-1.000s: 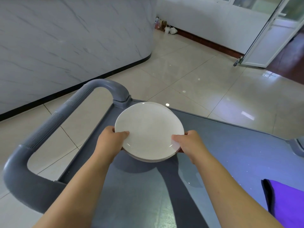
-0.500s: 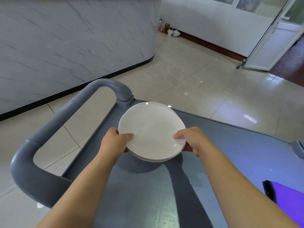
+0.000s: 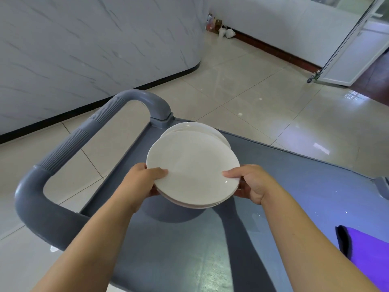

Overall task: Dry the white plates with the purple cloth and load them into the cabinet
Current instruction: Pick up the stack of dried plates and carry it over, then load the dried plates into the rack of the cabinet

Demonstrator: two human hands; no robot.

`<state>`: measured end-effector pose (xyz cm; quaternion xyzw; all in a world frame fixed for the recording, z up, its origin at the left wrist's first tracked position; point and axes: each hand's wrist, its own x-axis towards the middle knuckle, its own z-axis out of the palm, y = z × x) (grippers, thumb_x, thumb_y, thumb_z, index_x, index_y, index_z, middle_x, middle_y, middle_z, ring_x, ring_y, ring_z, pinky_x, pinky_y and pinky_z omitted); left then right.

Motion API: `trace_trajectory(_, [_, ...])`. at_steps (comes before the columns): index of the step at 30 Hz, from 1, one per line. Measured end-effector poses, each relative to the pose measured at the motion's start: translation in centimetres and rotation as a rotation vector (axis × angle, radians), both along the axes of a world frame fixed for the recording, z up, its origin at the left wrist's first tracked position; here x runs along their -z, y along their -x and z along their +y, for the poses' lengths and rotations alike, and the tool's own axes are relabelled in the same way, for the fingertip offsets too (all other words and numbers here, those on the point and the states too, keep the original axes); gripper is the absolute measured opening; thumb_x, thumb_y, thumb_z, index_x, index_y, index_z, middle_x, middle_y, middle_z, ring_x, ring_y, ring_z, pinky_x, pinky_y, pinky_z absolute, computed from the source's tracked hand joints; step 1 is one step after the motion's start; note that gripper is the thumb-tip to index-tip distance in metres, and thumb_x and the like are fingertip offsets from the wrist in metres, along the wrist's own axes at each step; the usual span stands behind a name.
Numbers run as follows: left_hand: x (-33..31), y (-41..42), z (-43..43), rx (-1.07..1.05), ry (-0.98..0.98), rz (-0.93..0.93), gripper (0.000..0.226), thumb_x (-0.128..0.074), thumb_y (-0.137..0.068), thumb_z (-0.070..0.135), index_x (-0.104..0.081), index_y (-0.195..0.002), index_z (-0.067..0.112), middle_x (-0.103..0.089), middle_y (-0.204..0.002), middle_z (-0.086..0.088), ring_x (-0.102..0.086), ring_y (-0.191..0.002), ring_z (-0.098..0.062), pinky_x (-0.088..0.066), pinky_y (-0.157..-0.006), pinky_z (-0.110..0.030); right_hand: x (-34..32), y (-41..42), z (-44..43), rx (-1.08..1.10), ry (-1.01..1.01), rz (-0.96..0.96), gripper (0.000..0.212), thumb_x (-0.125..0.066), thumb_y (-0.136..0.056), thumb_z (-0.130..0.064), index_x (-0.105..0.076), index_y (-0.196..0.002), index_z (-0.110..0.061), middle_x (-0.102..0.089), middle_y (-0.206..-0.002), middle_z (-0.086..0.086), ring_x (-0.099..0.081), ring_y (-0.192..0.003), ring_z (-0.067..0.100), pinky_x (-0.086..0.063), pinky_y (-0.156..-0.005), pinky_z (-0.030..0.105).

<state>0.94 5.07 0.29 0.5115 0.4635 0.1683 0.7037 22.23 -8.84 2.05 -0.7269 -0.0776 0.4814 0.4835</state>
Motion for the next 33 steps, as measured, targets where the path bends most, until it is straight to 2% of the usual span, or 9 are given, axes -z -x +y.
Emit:
trace_trajectory(4, [0.0, -0.8, -0.5, -0.065, -0.022, -0.005, 0.021, -0.064, -0.09, 0.024, -0.063, -0.108, 0.013, -0.07, -0.106, -0.01, -0.068, -0.095, -0.029, -0.056, -0.075, -0.038, -0.1, -0.1, 0.2, -0.026, 0.001, -0.049, 0.016, -0.073, -0.077, -0.001, -0.065, -0.091, -0.003, -0.071, -0.067, 0.003, -0.066, -0.054, 0.014, -0.05, -0.048, 0.021])
trace_trajectory(7, [0.1, -0.8, -0.8, -0.059, -0.053, -0.004, 0.031, -0.072, -0.078, 0.041, -0.065, -0.101, 0.022, -0.071, -0.105, -0.004, -0.068, -0.097, -0.025, -0.056, -0.085, -0.043, -0.2, 0.0, 0.1, -0.049, -0.006, -0.084, 0.013, -0.072, -0.079, -0.001, -0.064, -0.089, -0.004, -0.071, -0.065, 0.001, -0.066, -0.057, 0.015, -0.051, -0.051, 0.024])
trace_trajectory(10, [0.3, -0.4, -1.0, -0.039, -0.073, -0.029, 0.024, -0.072, -0.08, 0.039, -0.065, -0.1, 0.027, -0.071, -0.106, 0.0, -0.067, -0.099, -0.023, -0.054, -0.091, -0.044, -0.1, 0.5, -0.3, -0.076, -0.032, -0.095, 0.013, -0.069, -0.082, 0.001, -0.064, -0.093, -0.005, -0.072, -0.075, 0.004, -0.066, -0.067, 0.02, -0.053, -0.058, 0.028])
trace_trajectory(15, [0.0, 0.0, -1.0, -0.003, -0.131, -0.141, 0.057, -0.072, -0.066, 0.048, -0.063, -0.118, 0.026, -0.071, -0.112, 0.003, -0.067, -0.105, -0.023, -0.05, -0.095, -0.05, 0.2, 1.3, -1.3, -0.067, -0.155, -0.088, 0.035, -0.064, -0.085, 0.006, -0.058, -0.119, -0.004, -0.071, -0.108, 0.013, -0.068, -0.095, 0.028, -0.057, -0.075, 0.039])
trace_trajectory(18, [-0.7, -0.4, -0.7, 0.005, -0.129, -0.242, 0.073, -0.076, -0.058, 0.051, -0.056, -0.124, 0.027, -0.068, -0.118, 0.0, -0.065, -0.108, -0.025, -0.05, -0.095, -0.053, 0.1, 1.5, -2.1, -0.021, -0.28, -0.109, 0.06, -0.071, -0.072, 0.0, -0.049, -0.128, -0.002, -0.067, -0.118, 0.015, -0.066, -0.106, 0.03, -0.056, -0.082, 0.042])
trace_trajectory(20, [-0.9, -0.8, -0.9, 0.025, -0.126, -0.311, 0.065, -0.078, -0.061, 0.043, -0.054, -0.121, 0.028, -0.067, -0.117, 0.0, -0.065, -0.109, -0.025, -0.051, -0.095, -0.053, -0.2, 1.6, -3.0, 0.02, -0.351, -0.139, 0.071, -0.07, -0.066, -0.008, -0.044, -0.132, -0.003, -0.064, -0.123, 0.015, -0.063, -0.112, 0.031, -0.054, -0.089, 0.043])
trace_trajectory(25, [-1.8, -1.8, -3.0, 0.078, -0.187, -0.392, 0.056, -0.075, -0.059, 0.042, -0.05, -0.109, 0.037, -0.07, -0.095, 0.018, -0.067, -0.096, -0.013, -0.054, -0.082, -0.041, -1.7, 2.2, -6.8, 0.042, -0.473, -0.254, 0.068, -0.068, -0.07, -0.005, -0.044, -0.134, -0.005, -0.064, -0.124, 0.014, -0.063, -0.114, 0.028, -0.052, -0.096, 0.042])
trace_trajectory(30, [-3.3, -3.4, -6.1, 0.202, -0.231, -0.445, 0.038, -0.068, -0.07, 0.034, -0.055, -0.103, 0.049, -0.069, -0.106, 0.012, -0.066, -0.102, -0.019, -0.055, -0.081, -0.044, -2.9, 3.5, -12.7, 0.208, -0.468, -0.345, 0.079, -0.071, -0.068, -0.012, -0.035, -0.138, -0.011, -0.059, -0.131, 0.008, -0.06, -0.118, 0.023, -0.05, -0.097, 0.042])
trace_trajectory(33, [-4.0, -4.3, -8.8, 0.342, -0.29, -0.461, 0.043, -0.069, -0.069, 0.039, -0.055, -0.11, 0.04, -0.068, -0.109, 0.007, -0.065, -0.103, -0.019, -0.055, -0.082, -0.044, -3.4, 5.3, -17.3, 0.314, -0.44, -0.424, 0.076, -0.07, -0.069, -0.013, -0.037, -0.137, -0.009, -0.06, -0.129, 0.009, -0.061, -0.117, 0.023, -0.049, -0.099, 0.043])
